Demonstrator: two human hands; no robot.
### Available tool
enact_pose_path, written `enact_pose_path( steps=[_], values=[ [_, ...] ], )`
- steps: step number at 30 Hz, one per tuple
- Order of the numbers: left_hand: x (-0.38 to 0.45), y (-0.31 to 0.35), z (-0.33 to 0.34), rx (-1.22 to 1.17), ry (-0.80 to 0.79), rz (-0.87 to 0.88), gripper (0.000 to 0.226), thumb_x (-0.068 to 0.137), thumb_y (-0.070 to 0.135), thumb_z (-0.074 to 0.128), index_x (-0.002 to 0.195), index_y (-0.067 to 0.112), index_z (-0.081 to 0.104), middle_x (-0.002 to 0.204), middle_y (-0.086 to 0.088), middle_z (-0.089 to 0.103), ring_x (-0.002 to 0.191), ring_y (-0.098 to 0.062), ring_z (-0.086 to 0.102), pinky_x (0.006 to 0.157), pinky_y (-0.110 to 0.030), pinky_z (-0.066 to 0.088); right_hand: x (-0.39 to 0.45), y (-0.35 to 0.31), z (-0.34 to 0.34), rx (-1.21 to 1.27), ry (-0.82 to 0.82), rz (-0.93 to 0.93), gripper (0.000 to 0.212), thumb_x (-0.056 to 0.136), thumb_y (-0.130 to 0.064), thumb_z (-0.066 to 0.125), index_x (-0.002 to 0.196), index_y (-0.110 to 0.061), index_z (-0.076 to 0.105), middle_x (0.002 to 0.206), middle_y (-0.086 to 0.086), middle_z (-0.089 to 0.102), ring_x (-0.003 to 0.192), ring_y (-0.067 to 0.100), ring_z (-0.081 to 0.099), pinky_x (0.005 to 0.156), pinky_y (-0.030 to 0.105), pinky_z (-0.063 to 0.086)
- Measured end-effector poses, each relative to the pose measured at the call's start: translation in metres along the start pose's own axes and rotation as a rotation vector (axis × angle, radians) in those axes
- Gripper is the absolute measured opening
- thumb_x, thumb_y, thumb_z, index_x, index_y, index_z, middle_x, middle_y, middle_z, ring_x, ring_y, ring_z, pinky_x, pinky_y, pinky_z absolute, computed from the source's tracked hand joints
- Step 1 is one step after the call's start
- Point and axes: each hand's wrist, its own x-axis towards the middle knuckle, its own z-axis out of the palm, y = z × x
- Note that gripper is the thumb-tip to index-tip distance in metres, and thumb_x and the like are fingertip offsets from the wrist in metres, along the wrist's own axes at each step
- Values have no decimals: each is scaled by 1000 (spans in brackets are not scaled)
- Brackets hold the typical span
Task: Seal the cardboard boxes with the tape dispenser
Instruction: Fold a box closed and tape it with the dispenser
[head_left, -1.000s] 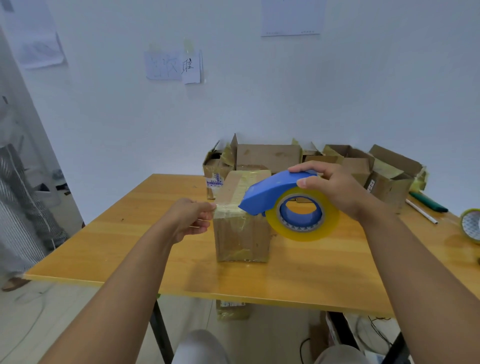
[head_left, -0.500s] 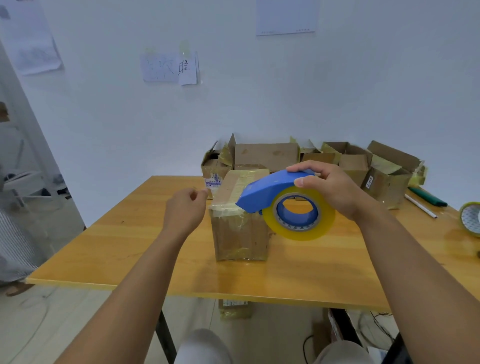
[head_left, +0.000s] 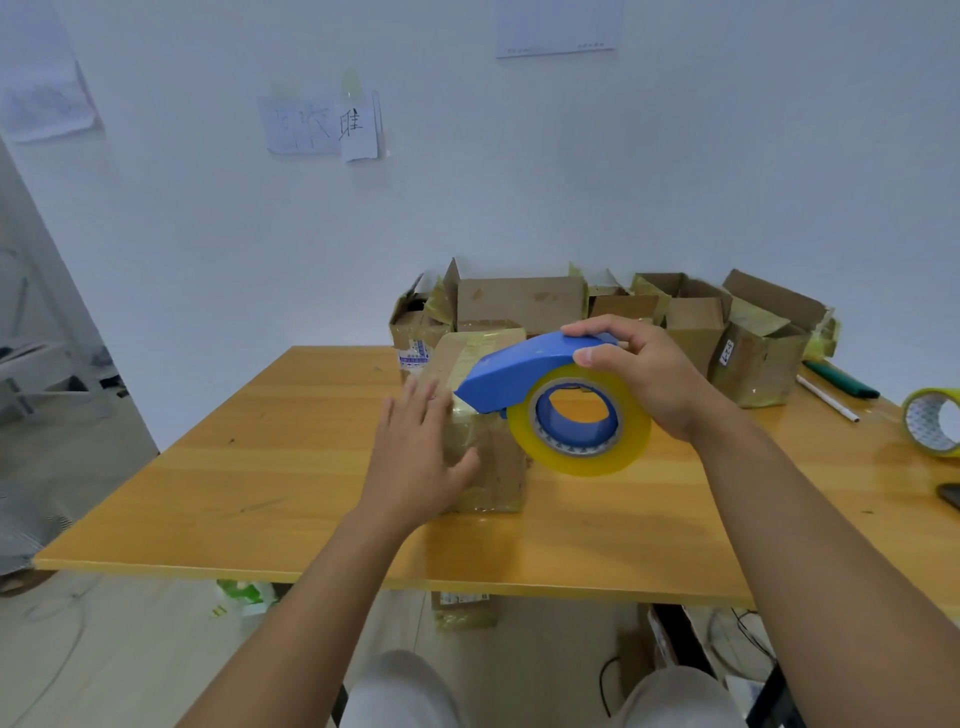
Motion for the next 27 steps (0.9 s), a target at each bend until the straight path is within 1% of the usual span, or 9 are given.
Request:
enact_pose_path(
  steps=[2,3,5,9,14,18,20,23,27],
  values=[
    [2,-2,7,33,71,91,65,86,48,67,143,23,45,149,2,44,141,-21,34,119,-35,15,0,1,1,2,3,-5,27,78,-40,69,104,-36,74,112,-9,68,90,10,69,73,18,53],
    [3,-4,9,40,128,120,59,85,44,72,136,21,53,139,1,52,130,-23,46,113,-33,26,0,1,1,6,1,-5,27,78,-40,69,105,-36,74,113,-9,68,91,10,69,73,18,53],
    [5,-7,11,65,234,146,47,84,37,76,126,19,61,125,0,61,112,-24,56,99,-34,37,0,1,1,9,-8,-6,28,78,-42,69,105,-38,74,113,-12,68,93,8,68,74,18,52],
    [10,-16,12,149,306,178,32,89,42,68,115,23,66,117,2,64,102,-19,58,96,-39,34,-3,4,-7,-40,-54,6,28,76,-45,71,105,-45,73,111,-24,68,98,1,65,77,13,51],
    [9,-20,2,202,275,161,32,85,30,77,115,23,68,118,-2,66,103,-24,64,100,-44,37,-23,23,-49,-43,22,42,28,77,-43,67,104,-48,74,111,-26,68,99,2,66,74,12,50],
    [16,0,3,294,157,110,34,91,34,65,122,23,58,131,-3,60,125,-24,54,117,-45,17,-32,40,-48,-53,8,65,30,76,-41,69,105,-45,74,109,-26,67,98,0,64,76,11,48],
    [18,10,7,327,117,107,48,89,42,59,130,18,53,138,-8,53,136,-28,42,120,-44,14,-33,44,-40,-36,22,71,29,75,-39,70,104,-42,74,107,-24,67,96,0,64,74,10,48],
    [19,28,16,303,95,124,65,86,51,62,137,12,50,146,-14,47,140,-33,38,119,-45,21,-38,51,-33,21,58,79,28,76,-37,69,104,-40,74,107,-21,68,95,4,66,73,13,50],
    [24,38,26,301,118,130,53,90,54,57,123,13,56,131,-7,56,123,-28,48,110,-38,33,-43,53,-28,40,75,73,34,70,-48,72,103,-44,74,108,-19,68,96,8,66,75,18,52]
  ],
)
